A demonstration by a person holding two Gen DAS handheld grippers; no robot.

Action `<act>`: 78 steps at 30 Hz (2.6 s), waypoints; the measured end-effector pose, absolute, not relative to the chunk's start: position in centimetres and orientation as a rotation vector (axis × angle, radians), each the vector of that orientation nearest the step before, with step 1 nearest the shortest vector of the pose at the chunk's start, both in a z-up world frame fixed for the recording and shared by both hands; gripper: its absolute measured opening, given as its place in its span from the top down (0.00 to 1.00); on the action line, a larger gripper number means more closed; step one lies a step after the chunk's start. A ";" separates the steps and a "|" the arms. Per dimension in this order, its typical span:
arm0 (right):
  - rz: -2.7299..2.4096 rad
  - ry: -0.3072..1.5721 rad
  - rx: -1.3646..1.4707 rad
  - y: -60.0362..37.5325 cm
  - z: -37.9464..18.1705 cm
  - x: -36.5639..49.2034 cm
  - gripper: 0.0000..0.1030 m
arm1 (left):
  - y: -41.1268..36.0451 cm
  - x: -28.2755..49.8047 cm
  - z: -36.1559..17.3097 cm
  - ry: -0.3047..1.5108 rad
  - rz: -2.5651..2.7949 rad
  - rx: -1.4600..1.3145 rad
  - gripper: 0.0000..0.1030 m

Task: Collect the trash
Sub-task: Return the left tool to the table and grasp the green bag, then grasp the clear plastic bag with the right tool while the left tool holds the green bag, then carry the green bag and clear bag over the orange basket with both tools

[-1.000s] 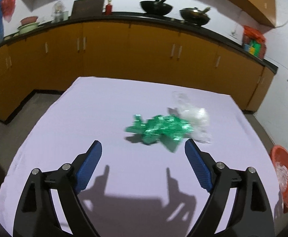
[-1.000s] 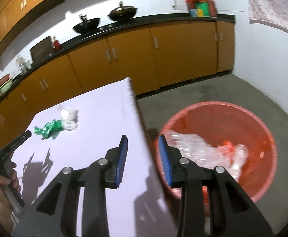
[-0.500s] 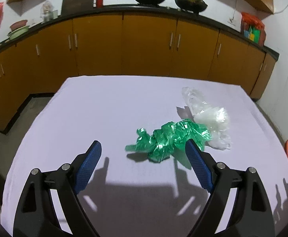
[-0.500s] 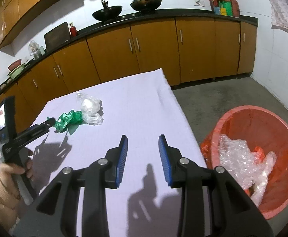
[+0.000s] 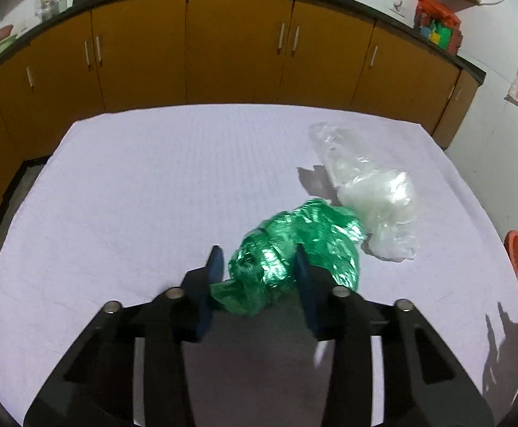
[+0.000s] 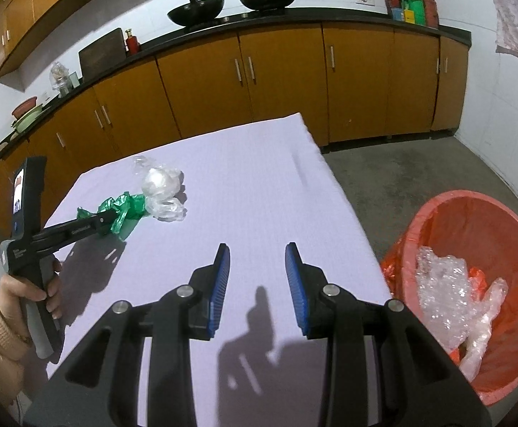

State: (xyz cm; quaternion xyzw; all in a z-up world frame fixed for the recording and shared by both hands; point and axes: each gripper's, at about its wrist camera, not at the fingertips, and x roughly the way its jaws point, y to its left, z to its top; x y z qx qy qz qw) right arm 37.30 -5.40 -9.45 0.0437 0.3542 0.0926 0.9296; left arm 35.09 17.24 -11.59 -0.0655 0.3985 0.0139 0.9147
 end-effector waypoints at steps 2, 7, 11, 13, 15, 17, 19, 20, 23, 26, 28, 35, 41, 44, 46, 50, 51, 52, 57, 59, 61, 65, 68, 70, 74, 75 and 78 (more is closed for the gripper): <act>0.198 0.726 0.084 -4.9 -9.4 37.5 0.68 | 17.7 34.5 -11.5 0.806 0.039 -0.136 0.65; 0.232 0.723 0.073 -3.5 -9.3 38.4 0.68 | 20.5 32.9 -10.8 0.765 0.101 -0.181 0.65; 0.270 0.721 0.058 -1.7 -9.2 39.4 0.68 | 23.4 31.4 -10.1 0.736 0.161 -0.226 0.65; 0.294 0.720 0.046 -0.6 -9.1 40.0 0.68 | 24.9 30.4 -9.8 0.720 0.190 -0.254 0.65; 0.320 0.725 0.031 0.8 -9.3 41.0 0.65 | 26.0 29.7 -9.5 0.707 0.213 -0.272 0.65; 0.345 0.733 0.018 2.3 -9.6 42.1 0.58 | 26.6 29.0 -9.3 0.694 0.234 -0.278 0.65; 0.356 0.737 0.006 3.3 -9.8 42.9 0.56 | 27.0 28.7 -9.1 0.681 0.257 -0.272 0.65; 0.364 0.743 0.003 4.0 -10.1 43.5 0.55 | 27.2 28.5 -9.0 0.673 0.269 -0.266 0.65; 0.371 0.764 0.005 5.4 -10.9 45.5 0.53 | 27.5 28.4 -8.9 0.657 0.292 -0.255 0.65; 0.370 0.784 0.016 6.2 -11.8 47.1 0.52 | 27.6 28.6 -8.9 0.650 0.297 -0.265 0.65; 0.367 0.797 0.011 7.0 -12.4 48.0 0.52 | 27.7 28.8 -9.0 0.648 0.297 -0.269 0.65; 0.365 0.872 -0.032 8.8 -14.3 49.5 0.57 | 27.4 29.3 -9.5 0.652 0.291 -0.271 0.65; 0.365 0.882 -0.031 8.6 -14.5 49.4 0.87 | 26.8 29.4 -9.6 0.659 0.278 -0.263 0.65; 0.366 0.878 -0.034 8.4 -14.3 49.0 0.90 | 26.5 29.3 -9.6 0.662 0.275 -0.260 0.65; 0.365 0.875 -0.036 8.2 -14.3 48.8 0.91 | 26.2 29.4 -9.6 0.664 0.271 -0.253 0.65; 0.362 0.869 -0.038 7.3 -13.9 47.7 0.91 | 25.8 29.4 -9.4 0.667 0.263 -0.251 0.65; 0.362 0.867 -0.039 7.1 -13.9 47.5 0.91 | 25.5 29.3 -9.4 0.667 0.260 -0.251 0.65; 0.360 0.865 -0.042 6.8 -13.7 47.1 0.91 | 25.5 29.4 -9.3 0.668 0.257 -0.250 0.65; 0.353 0.852 -0.042 5.1 -12.7 45.0 0.91 | 23.7 29.1 -8.4 0.659 0.224 -0.241 0.65; 0.349 0.841 -0.042 4.2 -12.1 43.9 0.91 | 22.8 28.9 -7.9 0.654 0.206 -0.236 0.65; 0.340 0.828 -0.037 3.0 -11.3 42.8 0.91 | 21.9 28.6 -7.4 0.648 0.188 -0.231 0.65; 0.314 0.799 -0.011 -0.1 -9.5 40.4 0.92 | 19.4 27.7 -6.2 0.632 0.137 -0.217 0.65; 0.280 0.767 0.010 -2.8 -7.7 38.3 0.92 | 17.2 27.1 -5.2 0.622 0.091 -0.217 0.65; 0.256 0.744 0.021 -4.4 -6.5 36.9 0.92 | 15.7 26.8 -4.7 0.617 0.060 -0.221 0.65; 0.185 0.683 0.031 -8.3 -3.9 33.3 0.92 | 11.9 25.9 -3.2 0.597 -0.026 -0.214 0.65; 0.161 0.666 0.028 -9.4 -3.2 32.3 0.92 | 10.9 25.6 -2.7 0.590 -0.048 -0.210 0.65; 0.089 0.621 0.036 -12.8 -1.4 29.8 0.92 | 8.1 24.9 -1.6 0.572 -0.112 -0.203 0.65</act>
